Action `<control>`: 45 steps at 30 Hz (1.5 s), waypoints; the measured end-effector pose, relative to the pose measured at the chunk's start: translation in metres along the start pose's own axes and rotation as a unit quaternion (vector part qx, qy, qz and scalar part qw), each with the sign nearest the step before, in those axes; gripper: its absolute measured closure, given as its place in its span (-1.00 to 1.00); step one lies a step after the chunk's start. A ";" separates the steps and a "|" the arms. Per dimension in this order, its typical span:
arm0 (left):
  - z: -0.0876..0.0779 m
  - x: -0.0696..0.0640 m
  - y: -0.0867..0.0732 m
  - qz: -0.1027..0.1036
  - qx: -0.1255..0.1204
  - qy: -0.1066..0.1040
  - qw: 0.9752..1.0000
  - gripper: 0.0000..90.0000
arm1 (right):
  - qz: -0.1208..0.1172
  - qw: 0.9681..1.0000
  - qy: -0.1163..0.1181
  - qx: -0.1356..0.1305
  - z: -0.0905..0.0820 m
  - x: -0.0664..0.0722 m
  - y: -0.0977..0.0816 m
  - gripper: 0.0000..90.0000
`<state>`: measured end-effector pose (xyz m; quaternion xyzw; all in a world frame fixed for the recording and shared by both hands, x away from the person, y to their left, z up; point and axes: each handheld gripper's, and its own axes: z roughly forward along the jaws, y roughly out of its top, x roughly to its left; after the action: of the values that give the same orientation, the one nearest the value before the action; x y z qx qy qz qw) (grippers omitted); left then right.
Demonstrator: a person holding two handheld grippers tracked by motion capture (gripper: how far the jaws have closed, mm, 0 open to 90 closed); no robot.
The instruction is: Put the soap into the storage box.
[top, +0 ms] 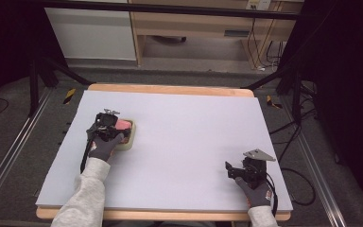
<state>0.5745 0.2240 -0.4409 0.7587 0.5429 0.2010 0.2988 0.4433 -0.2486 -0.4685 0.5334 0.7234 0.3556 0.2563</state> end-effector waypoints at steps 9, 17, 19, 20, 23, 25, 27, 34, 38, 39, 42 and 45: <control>0.005 0.003 -0.002 -0.003 0.009 -0.003 1.000 -0.19 | 0.000 1.000 0.000 0.000 0.000 0.000 0.000 -0.75; -0.008 0.005 0.002 -0.006 -0.020 -0.007 1.000 -0.30 | 0.000 1.000 -0.001 0.000 0.000 0.000 0.000 -0.75; -0.013 0.006 0.003 -0.008 -0.029 -0.008 1.000 -0.31 | 0.001 1.000 -0.001 0.000 -0.001 0.000 0.000 -0.75; -0.015 0.006 0.003 -0.008 -0.032 -0.008 0.999 -0.32 | 0.002 1.000 0.000 0.000 -0.001 0.000 0.000 -0.75; -0.020 0.007 0.002 -0.008 -0.040 -0.010 0.999 -0.34 | 0.000 1.000 -0.004 -0.001 -0.001 0.000 0.000 -0.75; -0.023 0.007 0.001 -0.005 -0.043 -0.021 0.999 -0.36 | -0.002 1.000 -0.002 -0.003 -0.001 -0.001 0.000 -0.75; -0.027 0.006 0.000 -0.001 -0.046 -0.025 0.999 -0.39 | 0.001 1.000 -0.001 -0.002 -0.001 -0.001 0.000 -0.75; -0.043 0.000 -0.014 0.010 -0.069 -0.035 0.997 -0.44 | 0.006 1.000 -0.005 -0.003 -0.002 -0.003 -0.001 -0.75; -0.052 -0.003 -0.024 0.025 -0.091 -0.044 0.995 -0.49 | 0.011 1.000 -0.007 -0.004 -0.003 -0.005 -0.001 -0.75; -0.054 -0.003 -0.026 0.028 -0.092 -0.046 0.994 -0.50 | 0.014 1.000 -0.006 -0.004 -0.003 -0.006 -0.001 -0.75; -0.059 -0.004 -0.036 0.027 -0.093 -0.051 0.994 -0.52 | 0.018 1.000 -0.007 -0.005 -0.004 -0.009 -0.002 -0.76; -0.064 -0.002 -0.045 0.024 -0.098 -0.055 0.993 -0.52 | 0.020 1.000 -0.010 -0.006 -0.005 -0.010 -0.002 -0.76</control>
<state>0.5019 0.2478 -0.4239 0.7482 0.4854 0.2185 0.3960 0.4413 -0.2596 -0.4671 0.5494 0.7082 0.3596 0.2594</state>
